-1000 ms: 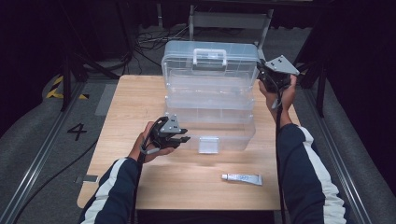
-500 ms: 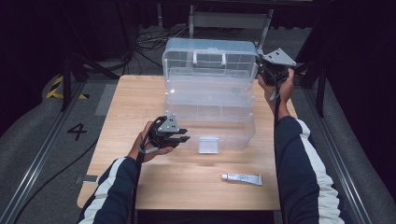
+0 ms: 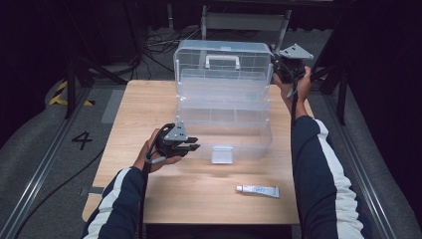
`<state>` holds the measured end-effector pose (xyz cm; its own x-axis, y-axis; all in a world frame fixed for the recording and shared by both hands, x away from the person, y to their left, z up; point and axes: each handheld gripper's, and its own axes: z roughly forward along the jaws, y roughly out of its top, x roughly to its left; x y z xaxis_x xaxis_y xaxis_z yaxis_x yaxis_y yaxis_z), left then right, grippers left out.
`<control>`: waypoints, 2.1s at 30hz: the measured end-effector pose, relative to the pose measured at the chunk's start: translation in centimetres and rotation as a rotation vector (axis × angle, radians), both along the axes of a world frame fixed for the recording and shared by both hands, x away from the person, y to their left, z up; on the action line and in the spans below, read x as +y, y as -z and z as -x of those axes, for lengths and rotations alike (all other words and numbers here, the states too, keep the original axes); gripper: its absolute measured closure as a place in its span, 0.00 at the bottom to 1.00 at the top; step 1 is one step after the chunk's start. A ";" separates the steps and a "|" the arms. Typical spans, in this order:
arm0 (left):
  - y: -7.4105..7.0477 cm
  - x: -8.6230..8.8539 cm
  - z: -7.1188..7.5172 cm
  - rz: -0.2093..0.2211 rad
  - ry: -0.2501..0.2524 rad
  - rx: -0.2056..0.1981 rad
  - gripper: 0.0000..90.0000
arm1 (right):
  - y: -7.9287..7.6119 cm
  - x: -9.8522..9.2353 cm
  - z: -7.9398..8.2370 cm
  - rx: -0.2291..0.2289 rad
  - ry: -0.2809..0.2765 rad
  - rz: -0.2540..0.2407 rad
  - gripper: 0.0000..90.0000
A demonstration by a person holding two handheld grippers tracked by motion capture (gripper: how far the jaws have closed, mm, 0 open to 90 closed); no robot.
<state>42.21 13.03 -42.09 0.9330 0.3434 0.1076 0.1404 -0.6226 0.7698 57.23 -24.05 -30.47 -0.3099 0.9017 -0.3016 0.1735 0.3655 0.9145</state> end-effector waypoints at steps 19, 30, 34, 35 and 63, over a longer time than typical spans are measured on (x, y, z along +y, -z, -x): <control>-0.2 0.6 0.0 0.015 0.007 0.004 0.85 | 0.0 0.0 -2.6 0.071 0.008 -0.015 0.95; -0.1 0.6 0.0 0.025 0.002 0.009 0.85 | 0.1 0.0 -3.7 0.095 0.009 -0.013 0.95; -0.1 0.6 0.1 0.023 -0.002 0.009 0.84 | 0.3 0.0 -4.4 0.110 0.008 -0.013 0.95; -0.2 0.7 0.1 0.023 -0.002 0.011 0.84 | 0.4 0.0 -4.5 0.114 0.011 -0.014 0.95; 0.2 1.6 0.0 0.085 -0.011 0.055 0.83 | 3.2 -0.6 -9.5 0.259 0.016 -0.025 0.94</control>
<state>42.18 14.60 -42.26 0.9329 0.3592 0.0262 0.1903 -0.5534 0.8109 66.77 -24.68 -33.63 -0.3600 0.9131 -0.1916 0.4088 0.3390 0.8474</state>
